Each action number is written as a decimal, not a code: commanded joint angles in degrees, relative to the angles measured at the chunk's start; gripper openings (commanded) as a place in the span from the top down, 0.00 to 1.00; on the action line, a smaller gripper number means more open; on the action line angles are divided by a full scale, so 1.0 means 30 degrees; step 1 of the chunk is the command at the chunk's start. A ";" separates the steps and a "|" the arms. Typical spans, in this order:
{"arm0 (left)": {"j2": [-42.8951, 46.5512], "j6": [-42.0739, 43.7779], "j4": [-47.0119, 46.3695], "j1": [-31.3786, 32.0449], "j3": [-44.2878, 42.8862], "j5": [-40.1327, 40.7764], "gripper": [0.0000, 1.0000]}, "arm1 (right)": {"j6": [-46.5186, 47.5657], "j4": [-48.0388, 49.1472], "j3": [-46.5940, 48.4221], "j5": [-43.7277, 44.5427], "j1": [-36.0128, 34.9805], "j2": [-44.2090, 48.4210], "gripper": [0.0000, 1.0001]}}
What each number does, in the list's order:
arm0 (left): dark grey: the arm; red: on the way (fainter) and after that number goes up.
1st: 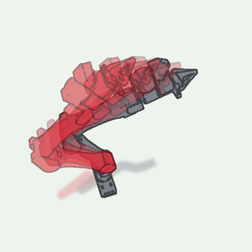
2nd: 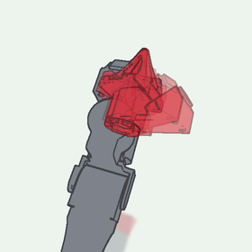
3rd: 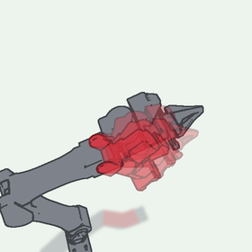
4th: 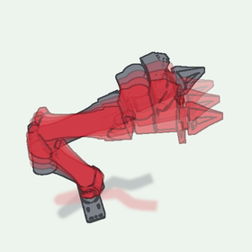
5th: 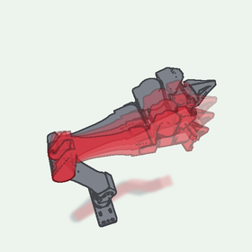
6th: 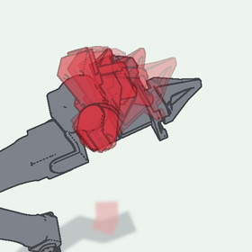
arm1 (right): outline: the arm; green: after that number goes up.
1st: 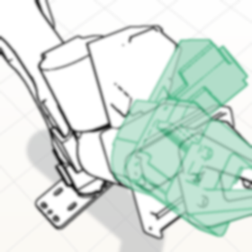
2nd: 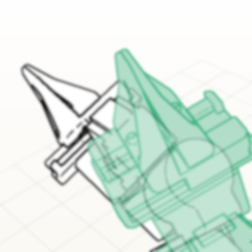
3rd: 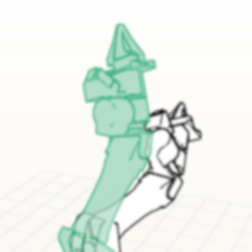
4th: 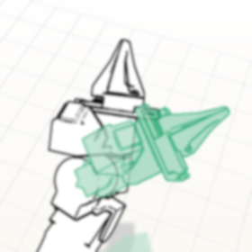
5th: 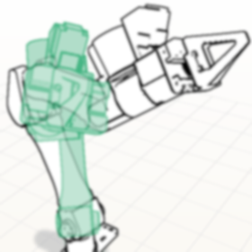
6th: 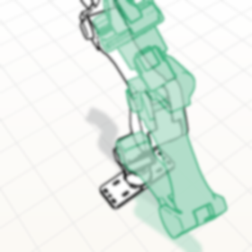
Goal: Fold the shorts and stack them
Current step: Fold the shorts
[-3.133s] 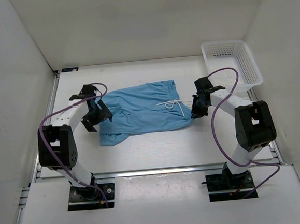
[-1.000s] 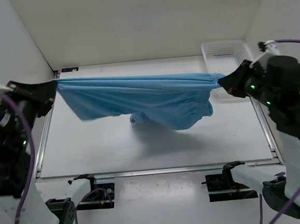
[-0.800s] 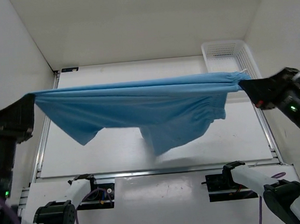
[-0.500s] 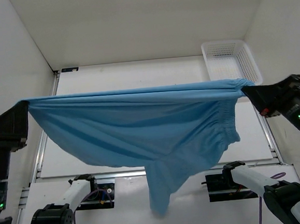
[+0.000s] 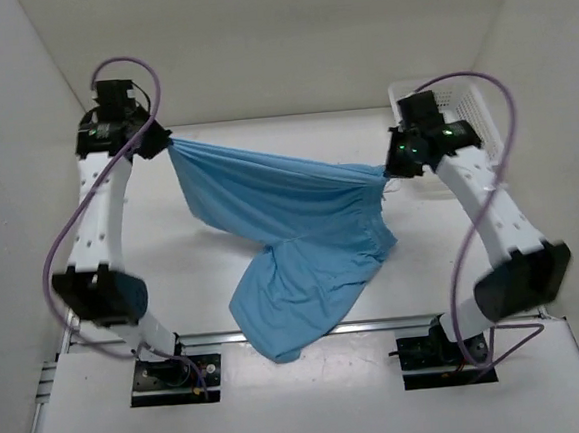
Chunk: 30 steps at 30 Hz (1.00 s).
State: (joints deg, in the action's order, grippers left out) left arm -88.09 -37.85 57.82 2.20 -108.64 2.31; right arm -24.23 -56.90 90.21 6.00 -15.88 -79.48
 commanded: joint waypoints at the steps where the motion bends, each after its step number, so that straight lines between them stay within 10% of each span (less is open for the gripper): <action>1: -0.3261 0.1012 -0.1462 -0.0879 -0.1334 -0.0327 0.90 | 0.0549 0.3496 -0.0279 0.2072 0.0195 -0.3728 1.00; 16: -1.5079 0.1101 -0.0348 -0.3630 -1.2830 -0.3552 0.90 | -0.0039 0.0777 1.7618 -0.0912 0.1365 -1.9848 1.00; 22: -1.1073 0.2183 -0.0348 -0.2671 -0.8737 -0.4226 0.90 | 0.0312 0.0775 1.5871 -0.1443 0.1776 -1.8977 1.00; 30: -0.1581 0.1396 -0.1198 0.0991 0.3801 -0.3700 0.90 | 0.0312 0.1712 1.1593 -0.1856 0.1777 -1.5989 1.00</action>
State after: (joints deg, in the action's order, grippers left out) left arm -104.05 -33.01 55.86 1.08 -103.88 -9.58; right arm -24.82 -51.70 126.30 -0.21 -11.18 -135.35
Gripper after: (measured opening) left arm 0.136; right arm 0.058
